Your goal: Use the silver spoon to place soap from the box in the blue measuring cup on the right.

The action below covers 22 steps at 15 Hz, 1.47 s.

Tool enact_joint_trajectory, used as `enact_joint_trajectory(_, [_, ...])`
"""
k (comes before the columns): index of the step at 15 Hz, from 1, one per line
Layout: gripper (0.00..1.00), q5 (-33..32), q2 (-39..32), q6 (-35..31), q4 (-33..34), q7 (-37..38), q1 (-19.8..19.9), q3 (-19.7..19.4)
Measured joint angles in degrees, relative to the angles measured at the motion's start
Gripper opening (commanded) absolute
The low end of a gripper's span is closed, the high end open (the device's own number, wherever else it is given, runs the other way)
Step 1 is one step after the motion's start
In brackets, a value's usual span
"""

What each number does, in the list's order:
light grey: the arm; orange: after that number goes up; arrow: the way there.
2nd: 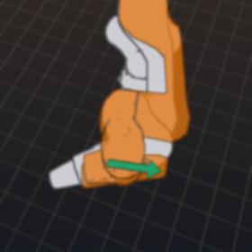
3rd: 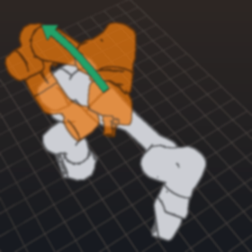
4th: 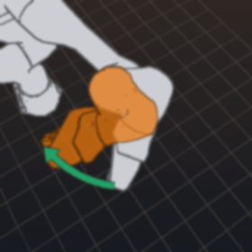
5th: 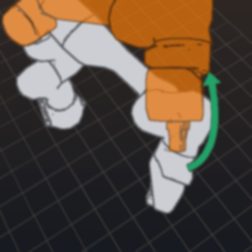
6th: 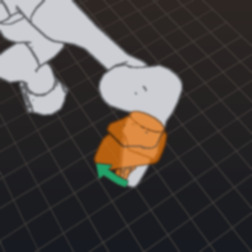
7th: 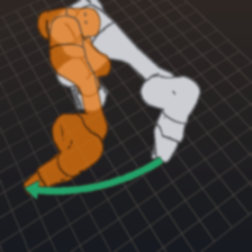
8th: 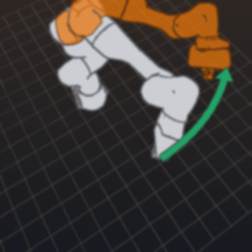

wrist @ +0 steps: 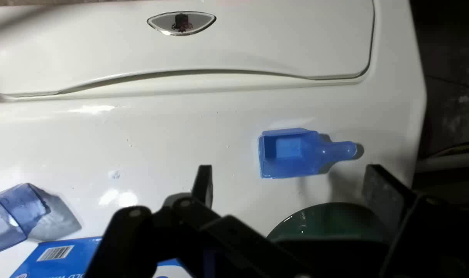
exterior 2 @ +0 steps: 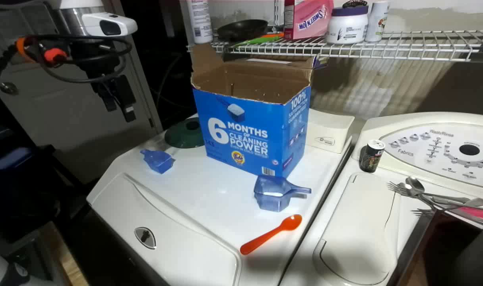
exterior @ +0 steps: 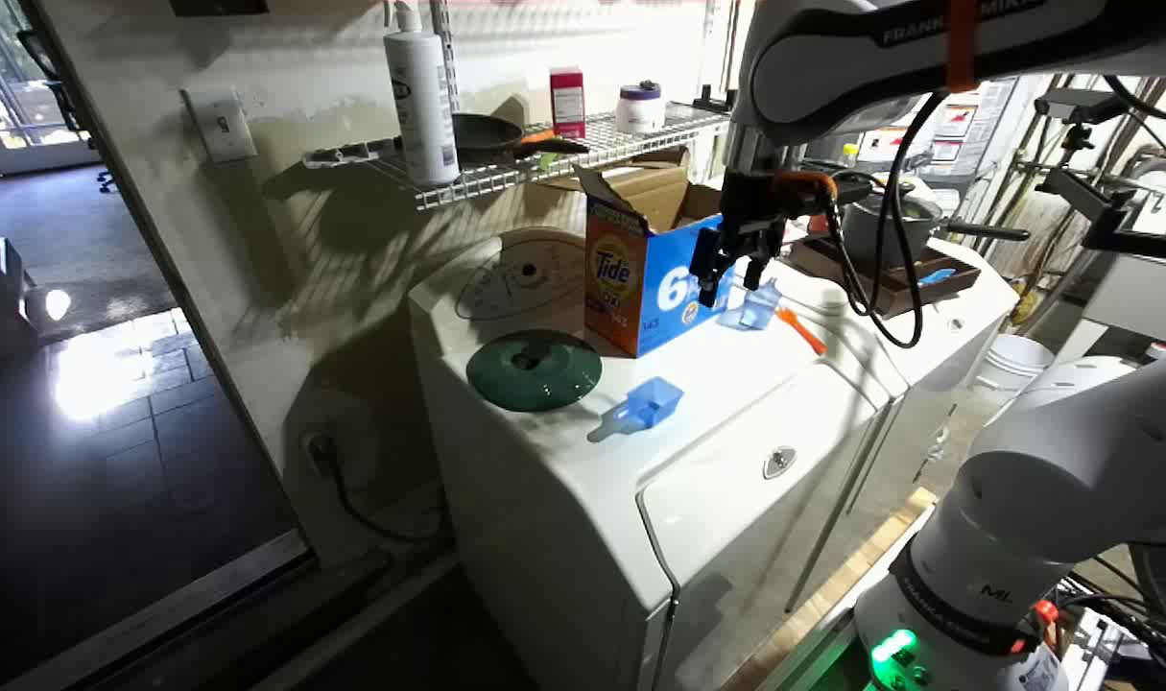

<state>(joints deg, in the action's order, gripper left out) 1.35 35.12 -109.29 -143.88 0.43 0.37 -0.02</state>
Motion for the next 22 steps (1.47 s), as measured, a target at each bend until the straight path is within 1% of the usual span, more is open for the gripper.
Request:
enact_joint_trajectory(12, [1.0,0.0,0.0,-0.13,0.03,0.0,0.07,-0.04])
enact_joint_trajectory(14, [1.0,-1.32,0.0,-2.26,0.43,0.09,1.09,-0.4])
enact_joint_trajectory(18, [1.0,-5.95,-0.93,-9.52,3.58,-0.52,4.82,-2.81])
enact_joint_trajectory(20, [1.0,-6.42,-2.83,-13.5,6.06,-1.94,5.56,-4.38])
enact_joint_trajectory(22, [1.0,-6.25,-6.19,-16.92,9.26,-4.47,5.34,-5.83])
